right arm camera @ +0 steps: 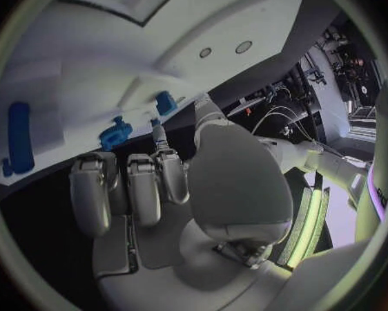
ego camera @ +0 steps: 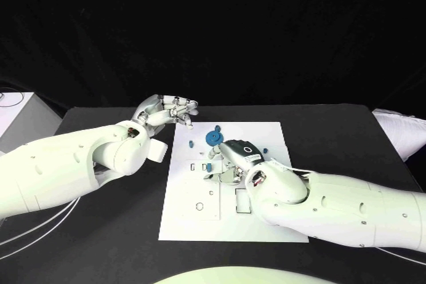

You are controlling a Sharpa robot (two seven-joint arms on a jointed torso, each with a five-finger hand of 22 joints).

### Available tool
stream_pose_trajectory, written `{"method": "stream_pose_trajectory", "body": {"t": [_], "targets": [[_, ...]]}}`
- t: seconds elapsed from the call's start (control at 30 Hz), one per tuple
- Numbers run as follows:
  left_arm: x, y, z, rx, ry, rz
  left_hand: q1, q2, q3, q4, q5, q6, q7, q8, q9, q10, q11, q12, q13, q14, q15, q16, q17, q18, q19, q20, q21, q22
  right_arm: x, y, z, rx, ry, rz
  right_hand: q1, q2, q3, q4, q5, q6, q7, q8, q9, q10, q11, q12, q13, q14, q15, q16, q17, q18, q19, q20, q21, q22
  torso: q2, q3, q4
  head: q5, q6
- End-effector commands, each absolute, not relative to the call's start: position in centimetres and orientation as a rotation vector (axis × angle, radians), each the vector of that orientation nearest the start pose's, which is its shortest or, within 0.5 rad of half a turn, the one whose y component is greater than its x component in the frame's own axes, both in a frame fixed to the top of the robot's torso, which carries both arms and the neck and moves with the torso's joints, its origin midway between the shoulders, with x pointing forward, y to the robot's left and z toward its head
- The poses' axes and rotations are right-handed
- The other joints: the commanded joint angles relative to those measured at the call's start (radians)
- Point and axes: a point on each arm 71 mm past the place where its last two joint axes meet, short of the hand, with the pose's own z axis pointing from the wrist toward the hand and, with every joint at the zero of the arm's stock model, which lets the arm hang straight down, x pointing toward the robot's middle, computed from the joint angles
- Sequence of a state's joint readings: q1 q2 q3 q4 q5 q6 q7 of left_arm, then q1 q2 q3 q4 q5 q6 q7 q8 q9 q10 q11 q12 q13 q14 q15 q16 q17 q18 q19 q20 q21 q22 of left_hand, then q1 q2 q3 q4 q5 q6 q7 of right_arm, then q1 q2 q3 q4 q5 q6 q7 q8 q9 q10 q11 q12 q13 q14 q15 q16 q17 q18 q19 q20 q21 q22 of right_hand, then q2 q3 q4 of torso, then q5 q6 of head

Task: Assemble the parts on the task board

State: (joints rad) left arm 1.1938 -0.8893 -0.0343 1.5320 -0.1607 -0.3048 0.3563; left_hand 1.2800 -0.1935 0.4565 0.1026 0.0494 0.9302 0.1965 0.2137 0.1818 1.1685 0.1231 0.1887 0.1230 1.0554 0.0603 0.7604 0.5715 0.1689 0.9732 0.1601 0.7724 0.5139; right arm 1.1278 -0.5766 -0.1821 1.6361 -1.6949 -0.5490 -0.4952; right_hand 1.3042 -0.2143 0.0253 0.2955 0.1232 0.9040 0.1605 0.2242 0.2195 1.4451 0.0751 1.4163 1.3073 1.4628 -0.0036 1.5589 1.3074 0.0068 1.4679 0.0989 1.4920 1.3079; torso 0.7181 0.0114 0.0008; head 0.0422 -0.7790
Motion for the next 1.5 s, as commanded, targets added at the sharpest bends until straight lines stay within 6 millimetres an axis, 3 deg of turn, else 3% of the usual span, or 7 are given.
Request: {"method": "stream_pose_trajectory", "body": {"t": [0.03,0.1,0.23,0.4,0.5,0.87,1.5], "targets": [[48.7,22.4,-18.4,-0.901,1.605,-1.364,-0.006,0.0,-0.01,0.009,0.001,0.0,-0.016,0.037,0.016,0.014,-0.018,0.097,0.06,0.047,-0.019,0.142,0.076,0.015,0.034,-0.019,0.088,0.054,41.1,-6.4,-21.7,-0.17,1.532,0.737,0.007,0.013,-0.005,-0.001,0.012,-0.003,0.0,-0.004,-0.002,-0.006,0.003,-0.003,0.124,0.099,0.007,-0.004,0.226,0.013,0.066,0.007,-0.004,0.214,-0.008,0.0032,-0.0048,0.002,0.003],[48.7,22.5,-18.7,-0.875,1.67,-1.306,-0.022,0.001,-0.022,0.03,0.003,-0.004,-0.026,0.091,0.04,-0.012,-0.039,0.249,0.165,0.096,-0.035,0.29,0.186,0.014,0.04,-0.035,0.178,0.114,41.2,-7.1,-20.8,-0.169,1.517,0.765,0.031,0.022,0.001,-0.002,0.023,-0.001,0.0,-0.004,-0.003,-0.006,0.003,-0.003,0.123,0.098,0.007,-0.005,0.224,0.015,0.062,0.008,-0.013,0.209,-0.013,0.0046,-0.0066,0.005,0.005],[48.6,22.6,-19.8,-0.775,1.874,-1.14,-0.049,0.01,0.01,0.086,0.005,-0.022,-0.054,0.222,0.121,-0.08,-0.062,0.532,0.36,0.287,-0.058,0.554,0.522,-0.028,0.169,-0.054,0.422,0.401,41.8,-9.2,-18.8,-0.152,1.505,0.831,0.103,0.037,0.028,-0.006,0.08,0.02,-0.006,0.01,-0.001,-0.003,-0.003,0.002,0.126,0.097,0.003,-0.006,0.223,0.019,0.055,0.004,-0.031,0.2,-0.027,0.0071,-0.0074,0.012,0.004],[48.4,22.4,-20.5,-0.675,2.068,-0.961,-0.056,0.007,0.064,0.111,0.004,-0.024,-0.075,0.302,0.183,-0.082,-0.08,0.632,0.424,0.37,-0.076,0.643,0.665,-0.044,0.223,-0.069,0.495,0.494,42.7,-11.9,-17.3,-0.076,1.538,0.861,0.145,0.04,0.046,-0.009,0.12,0.021,-0.006,0.015,-0.003,-0.012,-0.004,-0.005,0.119,0.096,0.001,-0.008,0.219,0.024,0.047,0.002,-0.051,0.19,-0.04,0.0098,-0.0073,0.017,-0.002],[48.3,22.0,-20.7,-0.593,2.184,-0.858,-0.053,-0.028,0.209,0.089,0.0,-0.041,-0.09,0.35,0.229,-0.096,-0.088,0.682,0.46,0.4,-0.087,0.68,0.727,-0.051,0.245,-0.081,0.524,0.531,43.5,-13.9,-16.7,0.036,1.58,0.856,0.162,0.042,0.059,-0.008,0.153,0.021,-0.006,0.018,-0.004,-0.014,-0.004,-0.007,0.117,0.096,0.001,-0.008,0.219,0.025,0.044,0.002,-0.058,0.186,-0.045,0.0103,-0.0066,0.02,-0.006],[48.7,19.1,-20.7,-0.29,2.376,-0.603,-0.218,-0.041,0.126,0.167,0.001,-0.067,-0.086,0.415,0.306,-0.07,-0.086,0.785,0.559,0.425,-0.083,0.712,0.787,-0.059,0.268,-0.079,0.552,0.57,46.8,-19.2,-15.5,0.4,1.639,0.815,0.15,0.046,0.06,-0.004,0.155,0.017,-0.004,0.017,-0.005,-0.018,-0.002,-0.01,0.114,0.096,0.002,-0.009,0.218,0.027,0.041,0.002,-0.066,0.182,-0.058,0.0139,-0.0046,0.028,-0.023],[50.1,16.1,-21.6,-0.115,2.382,-0.455,-0.241,-0.015,0.043,0.185,0.001,-0.08,-0.09,0.433,0.345,-0.074,-0.088,0.808,0.587,0.427,-0.084,0.717,0.796,-0.061,0.272,-0.08,0.558,0.579,48.1,-20.7,-15.4,0.483,1.656,0.76,0.14,0.045,0.058,-0.004,0.158,0.009,-0.003,0.015,-0.007,-0.025,-0.001,-0.017,0.108,0.095,0.003,-0.011,0.213,0.029,0.037,0.003,-0.077,0.177,-0.05,0.0155,-0.0074,0.023,-0.036]]}}
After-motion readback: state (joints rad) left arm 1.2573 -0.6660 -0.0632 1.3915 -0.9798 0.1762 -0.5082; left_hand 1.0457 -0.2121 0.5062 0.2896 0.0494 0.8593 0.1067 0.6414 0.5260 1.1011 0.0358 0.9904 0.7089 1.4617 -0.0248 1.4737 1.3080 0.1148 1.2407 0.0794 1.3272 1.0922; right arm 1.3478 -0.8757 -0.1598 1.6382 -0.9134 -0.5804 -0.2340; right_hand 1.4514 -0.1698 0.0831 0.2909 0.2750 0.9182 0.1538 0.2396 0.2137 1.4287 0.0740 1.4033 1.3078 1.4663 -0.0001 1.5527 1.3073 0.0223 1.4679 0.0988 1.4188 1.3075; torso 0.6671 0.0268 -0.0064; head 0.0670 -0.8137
